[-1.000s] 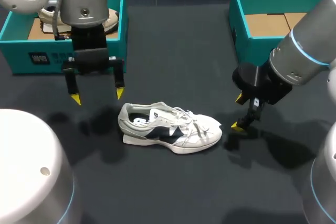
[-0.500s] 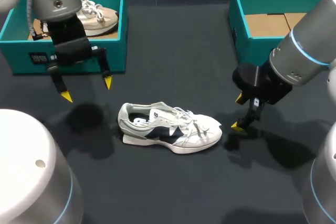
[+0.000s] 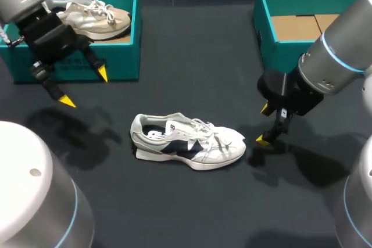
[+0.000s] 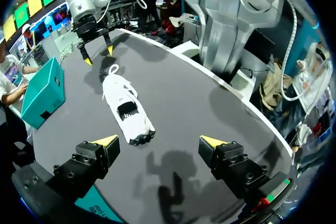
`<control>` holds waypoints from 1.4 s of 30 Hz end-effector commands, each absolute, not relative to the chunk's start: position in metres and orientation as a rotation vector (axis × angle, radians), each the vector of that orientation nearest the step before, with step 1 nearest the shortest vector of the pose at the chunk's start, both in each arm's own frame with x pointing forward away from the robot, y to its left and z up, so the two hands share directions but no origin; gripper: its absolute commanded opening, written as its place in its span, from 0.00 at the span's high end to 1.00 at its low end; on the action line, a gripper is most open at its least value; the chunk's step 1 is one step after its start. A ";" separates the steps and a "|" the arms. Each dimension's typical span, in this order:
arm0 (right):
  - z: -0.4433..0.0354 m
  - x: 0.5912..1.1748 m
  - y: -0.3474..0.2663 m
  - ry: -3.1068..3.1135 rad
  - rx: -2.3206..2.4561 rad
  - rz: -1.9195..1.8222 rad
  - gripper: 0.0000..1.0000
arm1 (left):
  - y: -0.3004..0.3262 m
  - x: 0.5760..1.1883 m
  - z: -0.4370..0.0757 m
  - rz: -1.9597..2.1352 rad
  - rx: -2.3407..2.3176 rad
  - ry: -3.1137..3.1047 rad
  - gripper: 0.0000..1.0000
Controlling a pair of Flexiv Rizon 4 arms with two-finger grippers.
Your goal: Take the shoe out of the shoebox, open the shoe tongue, remove and reinsert the insole, then place the shoe into the shoebox
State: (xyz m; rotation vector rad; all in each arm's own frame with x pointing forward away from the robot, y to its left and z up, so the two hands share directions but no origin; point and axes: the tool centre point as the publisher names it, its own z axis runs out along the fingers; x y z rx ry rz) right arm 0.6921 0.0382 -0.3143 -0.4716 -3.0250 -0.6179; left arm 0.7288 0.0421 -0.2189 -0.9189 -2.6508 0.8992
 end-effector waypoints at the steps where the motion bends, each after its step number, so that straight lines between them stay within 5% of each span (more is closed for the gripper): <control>1: -0.315 0.690 0.038 -3.028 -0.473 -0.618 0.00 | 0.049 0.724 -0.244 1.204 -0.584 -2.703 0.00; 9: -0.315 0.690 0.038 -3.028 -0.473 -0.618 0.00 | 0.046 0.717 -0.290 1.575 -0.273 -2.582 0.00; 42: -0.315 0.690 0.038 -3.028 -0.473 -0.618 0.00 | 0.034 0.741 -0.369 1.659 0.111 -2.511 0.00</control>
